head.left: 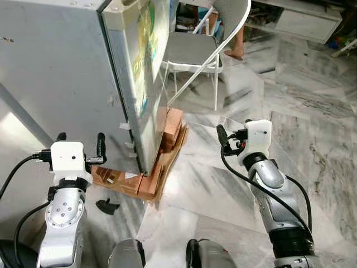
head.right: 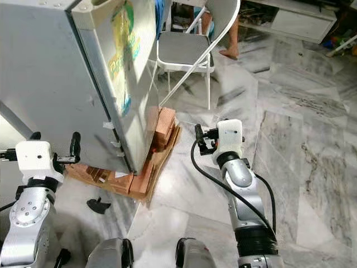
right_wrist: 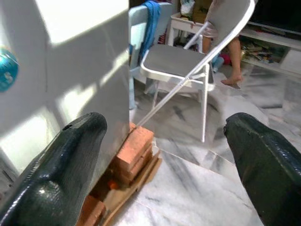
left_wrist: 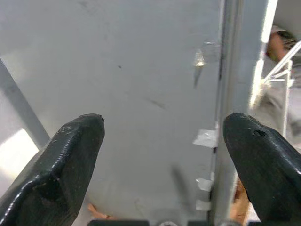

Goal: Restocking fridge

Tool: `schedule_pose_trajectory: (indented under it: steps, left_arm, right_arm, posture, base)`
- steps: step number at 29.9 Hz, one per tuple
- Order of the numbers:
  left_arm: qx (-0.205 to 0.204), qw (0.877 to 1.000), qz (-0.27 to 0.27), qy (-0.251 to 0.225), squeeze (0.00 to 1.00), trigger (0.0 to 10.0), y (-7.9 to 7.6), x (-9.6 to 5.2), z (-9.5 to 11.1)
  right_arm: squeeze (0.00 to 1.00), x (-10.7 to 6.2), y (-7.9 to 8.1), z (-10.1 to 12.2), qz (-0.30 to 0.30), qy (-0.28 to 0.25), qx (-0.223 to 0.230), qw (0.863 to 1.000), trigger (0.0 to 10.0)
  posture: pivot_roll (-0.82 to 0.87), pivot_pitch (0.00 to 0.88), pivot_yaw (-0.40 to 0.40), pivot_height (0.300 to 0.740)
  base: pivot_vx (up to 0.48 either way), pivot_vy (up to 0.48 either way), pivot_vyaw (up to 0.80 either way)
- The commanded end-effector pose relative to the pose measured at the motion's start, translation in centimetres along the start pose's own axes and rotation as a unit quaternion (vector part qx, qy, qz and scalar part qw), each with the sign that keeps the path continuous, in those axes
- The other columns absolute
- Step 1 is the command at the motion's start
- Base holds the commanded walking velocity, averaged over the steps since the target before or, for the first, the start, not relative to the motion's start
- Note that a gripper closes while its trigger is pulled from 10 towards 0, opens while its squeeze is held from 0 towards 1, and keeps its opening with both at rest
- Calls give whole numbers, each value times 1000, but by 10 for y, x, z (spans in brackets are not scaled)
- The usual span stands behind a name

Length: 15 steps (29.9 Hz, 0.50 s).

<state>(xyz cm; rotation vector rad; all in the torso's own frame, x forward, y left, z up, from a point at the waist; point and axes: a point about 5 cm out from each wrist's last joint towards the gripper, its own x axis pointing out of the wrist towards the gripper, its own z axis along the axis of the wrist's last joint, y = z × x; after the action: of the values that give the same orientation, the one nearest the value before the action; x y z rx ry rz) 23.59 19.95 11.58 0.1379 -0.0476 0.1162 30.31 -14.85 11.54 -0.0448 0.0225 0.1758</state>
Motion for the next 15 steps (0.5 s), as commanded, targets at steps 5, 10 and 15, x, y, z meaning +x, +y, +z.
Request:
schedule_pose_trajectory:
  steps: [5,10,15]
  left_arm:
    - [-16,1000,-23,-10,0,10000,-9,8,3]
    - [-13,999,-27,-13,0,10000,-8,11,6]
    - [-11,999,-25,-16,0,10000,-3,14,7]
  right_arm:
    - [0,0,1,0,1,-1,-6,1000,10000]
    - [0,-1,3,0,3,-2,-4,1000,10000]
    - [0,-2,4,-1,2,-1,-1,1000,10000]
  posture:
    - [130,144,-50,740]
    - [129,148,-45,740]
    - [124,152,-39,740]
  base:
    - [0,0,-800]
    - [0,0,-800]
    - [0,0,-460]
